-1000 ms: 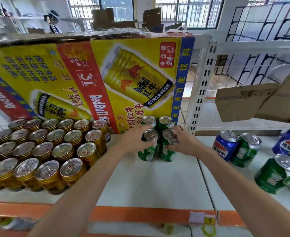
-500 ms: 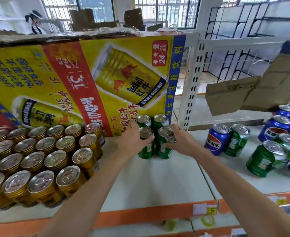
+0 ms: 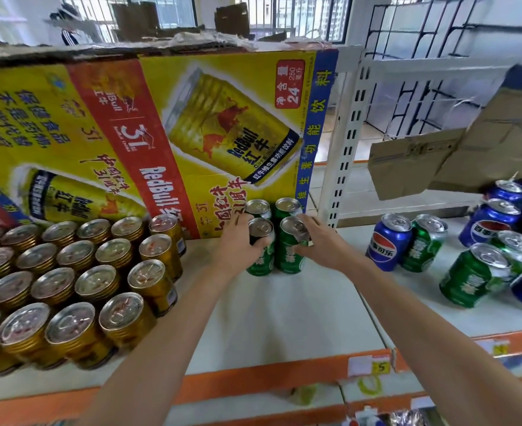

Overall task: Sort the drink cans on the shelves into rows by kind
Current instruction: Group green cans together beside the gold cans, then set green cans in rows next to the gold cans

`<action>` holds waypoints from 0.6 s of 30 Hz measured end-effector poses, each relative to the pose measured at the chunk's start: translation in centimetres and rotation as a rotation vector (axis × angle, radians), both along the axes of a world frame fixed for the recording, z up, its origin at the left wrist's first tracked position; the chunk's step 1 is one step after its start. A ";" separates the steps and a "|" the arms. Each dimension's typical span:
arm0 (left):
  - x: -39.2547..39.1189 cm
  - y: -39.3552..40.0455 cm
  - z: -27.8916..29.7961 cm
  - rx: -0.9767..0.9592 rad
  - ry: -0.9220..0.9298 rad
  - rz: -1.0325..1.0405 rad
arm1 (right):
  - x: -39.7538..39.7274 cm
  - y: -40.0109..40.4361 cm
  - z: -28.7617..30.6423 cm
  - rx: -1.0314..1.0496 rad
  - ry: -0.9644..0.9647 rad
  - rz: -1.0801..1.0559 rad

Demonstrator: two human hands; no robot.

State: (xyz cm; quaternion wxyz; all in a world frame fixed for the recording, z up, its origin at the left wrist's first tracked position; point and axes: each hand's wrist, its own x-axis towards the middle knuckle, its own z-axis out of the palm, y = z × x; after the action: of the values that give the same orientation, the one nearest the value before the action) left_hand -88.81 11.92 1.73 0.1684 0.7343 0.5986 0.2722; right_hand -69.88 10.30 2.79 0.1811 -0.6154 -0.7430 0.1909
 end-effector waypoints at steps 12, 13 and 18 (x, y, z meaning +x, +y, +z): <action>4.3 -7.9 2.1 0.261 -0.074 0.158 | 6.0 -8.6 1.2 0.008 0.159 -0.148; 5.0 -8.7 2.1 0.220 -0.063 0.132 | 7.2 -9.9 1.1 0.014 0.151 -0.170; 8.6 -9.9 2.1 -0.014 0.056 -0.100 | 15.1 -14.5 2.2 -0.080 -0.012 -0.311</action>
State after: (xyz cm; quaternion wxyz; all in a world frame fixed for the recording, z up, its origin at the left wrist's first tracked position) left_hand -80.23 2.05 3.88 0.1704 0.7694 0.5675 0.2386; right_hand -54.75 -4.15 4.99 0.1796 -0.7308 -0.6317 0.1862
